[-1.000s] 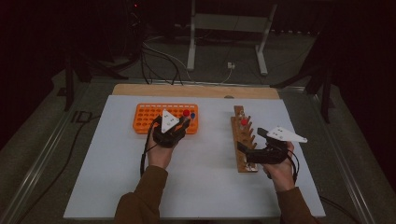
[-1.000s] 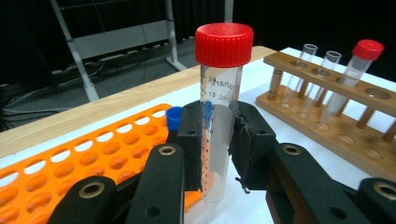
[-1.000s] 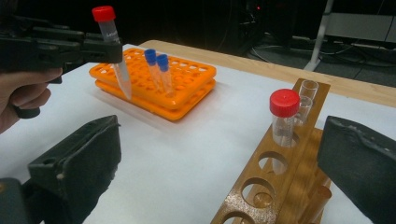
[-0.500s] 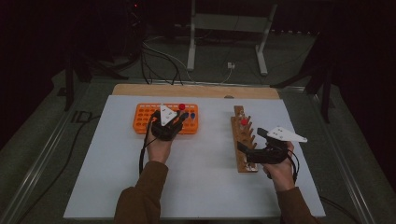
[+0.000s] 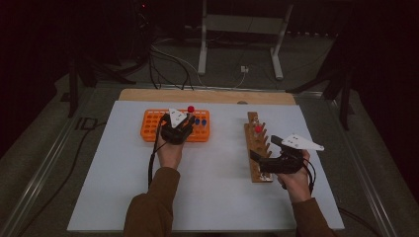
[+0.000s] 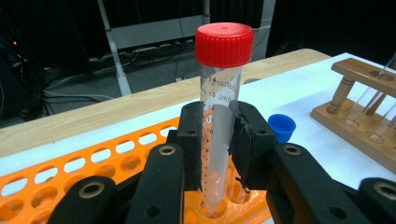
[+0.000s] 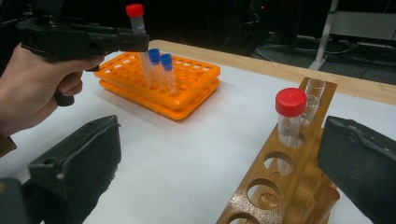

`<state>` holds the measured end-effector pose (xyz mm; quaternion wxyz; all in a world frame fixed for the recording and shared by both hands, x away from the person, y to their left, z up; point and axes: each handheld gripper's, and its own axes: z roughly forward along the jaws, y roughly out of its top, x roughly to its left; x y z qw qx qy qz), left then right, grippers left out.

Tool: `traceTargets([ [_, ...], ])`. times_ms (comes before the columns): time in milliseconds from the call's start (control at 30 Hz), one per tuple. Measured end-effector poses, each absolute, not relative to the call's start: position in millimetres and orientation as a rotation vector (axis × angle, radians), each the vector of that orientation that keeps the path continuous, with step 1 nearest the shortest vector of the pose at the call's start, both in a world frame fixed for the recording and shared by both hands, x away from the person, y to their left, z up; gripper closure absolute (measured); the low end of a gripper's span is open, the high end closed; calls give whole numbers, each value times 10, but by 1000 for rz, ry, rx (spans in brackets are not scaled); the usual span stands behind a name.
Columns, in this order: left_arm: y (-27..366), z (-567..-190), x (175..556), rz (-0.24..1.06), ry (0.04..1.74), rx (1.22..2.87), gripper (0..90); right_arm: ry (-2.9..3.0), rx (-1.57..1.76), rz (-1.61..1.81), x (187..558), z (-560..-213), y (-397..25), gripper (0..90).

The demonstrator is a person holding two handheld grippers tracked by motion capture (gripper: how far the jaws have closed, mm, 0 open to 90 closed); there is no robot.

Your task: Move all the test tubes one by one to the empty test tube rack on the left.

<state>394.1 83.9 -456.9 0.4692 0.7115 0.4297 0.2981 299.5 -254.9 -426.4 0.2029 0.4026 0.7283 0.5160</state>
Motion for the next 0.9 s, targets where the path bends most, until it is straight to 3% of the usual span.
traceTargets([
  [900, 837, -4869, 3949, 671, 1105, 1817, 747, 2043, 1116, 1451, 2989, -4269, -2539, 1],
])
